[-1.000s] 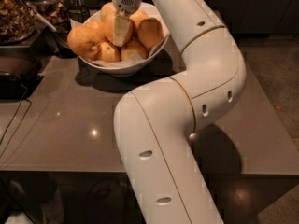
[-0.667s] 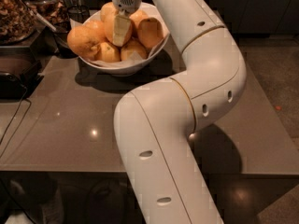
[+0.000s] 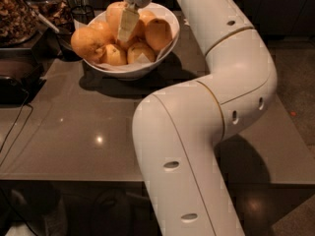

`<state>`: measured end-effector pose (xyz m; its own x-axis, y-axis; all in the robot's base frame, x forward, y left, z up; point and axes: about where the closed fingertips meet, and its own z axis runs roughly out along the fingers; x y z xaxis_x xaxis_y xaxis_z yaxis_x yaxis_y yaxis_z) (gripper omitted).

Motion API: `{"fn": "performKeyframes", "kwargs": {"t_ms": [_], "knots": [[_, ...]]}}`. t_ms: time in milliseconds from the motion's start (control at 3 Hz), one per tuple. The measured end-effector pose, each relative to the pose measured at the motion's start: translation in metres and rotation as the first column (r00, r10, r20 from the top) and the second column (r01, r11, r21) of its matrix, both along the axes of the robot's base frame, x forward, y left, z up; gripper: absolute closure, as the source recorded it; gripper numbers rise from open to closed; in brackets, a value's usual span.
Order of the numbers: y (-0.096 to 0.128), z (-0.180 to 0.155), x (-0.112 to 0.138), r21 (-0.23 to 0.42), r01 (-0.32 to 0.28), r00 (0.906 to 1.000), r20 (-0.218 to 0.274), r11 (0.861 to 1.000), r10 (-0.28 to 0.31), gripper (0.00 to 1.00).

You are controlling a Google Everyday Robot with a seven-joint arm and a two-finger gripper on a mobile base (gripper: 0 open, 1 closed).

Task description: Pick orange from white bowl

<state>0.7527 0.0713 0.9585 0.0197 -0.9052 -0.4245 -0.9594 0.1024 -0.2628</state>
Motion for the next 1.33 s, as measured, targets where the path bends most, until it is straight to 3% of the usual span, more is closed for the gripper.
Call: {"fn": "performKeyframes", "kwargs": {"t_ms": [333, 667, 1333], "knots": [[-0.004, 0.017, -0.010, 0.066, -0.031, 0.9994, 0.020, 0.997, 0.030, 1.00], [-0.001, 0.021, -0.014, 0.073, -0.030, 0.9993, 0.023, 0.997, 0.029, 1.00], [-0.019, 0.044, -0.054, 0.126, 0.048, 0.9988, 0.005, 0.991, -0.049, 1.00]]}}
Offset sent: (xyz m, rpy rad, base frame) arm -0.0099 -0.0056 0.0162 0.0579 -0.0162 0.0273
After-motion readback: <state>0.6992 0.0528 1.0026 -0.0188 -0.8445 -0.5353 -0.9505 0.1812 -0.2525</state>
